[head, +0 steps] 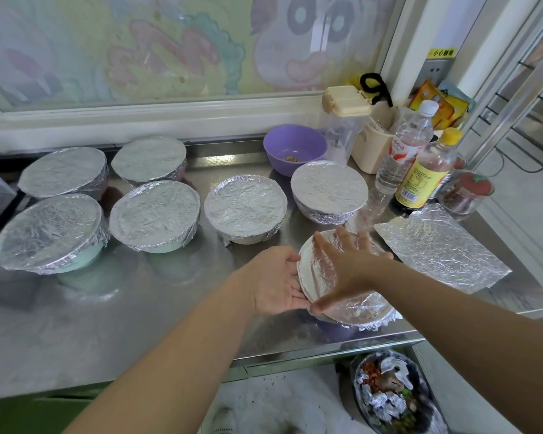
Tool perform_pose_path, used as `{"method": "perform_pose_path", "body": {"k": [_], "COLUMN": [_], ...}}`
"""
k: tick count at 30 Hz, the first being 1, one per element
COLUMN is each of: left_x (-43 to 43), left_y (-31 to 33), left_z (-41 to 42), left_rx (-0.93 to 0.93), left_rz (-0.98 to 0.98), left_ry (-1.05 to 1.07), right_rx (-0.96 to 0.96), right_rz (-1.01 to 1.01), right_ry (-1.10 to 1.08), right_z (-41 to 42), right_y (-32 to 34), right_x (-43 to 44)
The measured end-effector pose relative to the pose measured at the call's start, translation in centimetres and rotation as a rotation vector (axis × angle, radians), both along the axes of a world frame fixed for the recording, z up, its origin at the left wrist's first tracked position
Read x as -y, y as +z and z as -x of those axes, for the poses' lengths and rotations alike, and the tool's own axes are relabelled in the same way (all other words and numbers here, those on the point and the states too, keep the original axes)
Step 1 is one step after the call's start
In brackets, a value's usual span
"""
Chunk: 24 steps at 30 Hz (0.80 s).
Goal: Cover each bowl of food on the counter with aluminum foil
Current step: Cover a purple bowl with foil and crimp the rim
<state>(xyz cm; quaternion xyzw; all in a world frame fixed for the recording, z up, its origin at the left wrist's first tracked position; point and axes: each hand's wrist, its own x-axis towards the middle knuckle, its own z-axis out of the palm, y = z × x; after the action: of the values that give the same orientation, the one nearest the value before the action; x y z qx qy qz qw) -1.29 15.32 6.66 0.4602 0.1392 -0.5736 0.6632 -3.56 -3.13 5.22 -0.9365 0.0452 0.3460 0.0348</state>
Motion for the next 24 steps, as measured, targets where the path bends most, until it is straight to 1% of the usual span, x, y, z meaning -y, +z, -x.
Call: {"method": "perform_pose_path", "body": {"k": [4, 11, 18, 24], "left_x": [0.5, 0.6, 1.3, 1.8], "left_y": [0.9, 0.5, 1.7, 1.3], "left_z": [0.0, -0.7, -0.6, -1.4], "left_rx": [-0.053, -0.092, -0.010, 0.042], "left_rz": [0.069, 0.037, 0.008, -0.087], "left_ry": [0.048, 0.075, -0.001, 0.004], "right_rx": [0.008, 0.011, 0.025, 0.036], "right_rz": [0.001, -0.011, -0.011, -0.012], "right_ry": [-0.004, -0.009, -0.014, -0.069], "right_z": [0.0, -0.1, 0.0, 0.2], "right_y": [0.1, -0.1, -0.1, -0.1], "right_x": [-0.1, -0.2, -0.3, -0.5]}}
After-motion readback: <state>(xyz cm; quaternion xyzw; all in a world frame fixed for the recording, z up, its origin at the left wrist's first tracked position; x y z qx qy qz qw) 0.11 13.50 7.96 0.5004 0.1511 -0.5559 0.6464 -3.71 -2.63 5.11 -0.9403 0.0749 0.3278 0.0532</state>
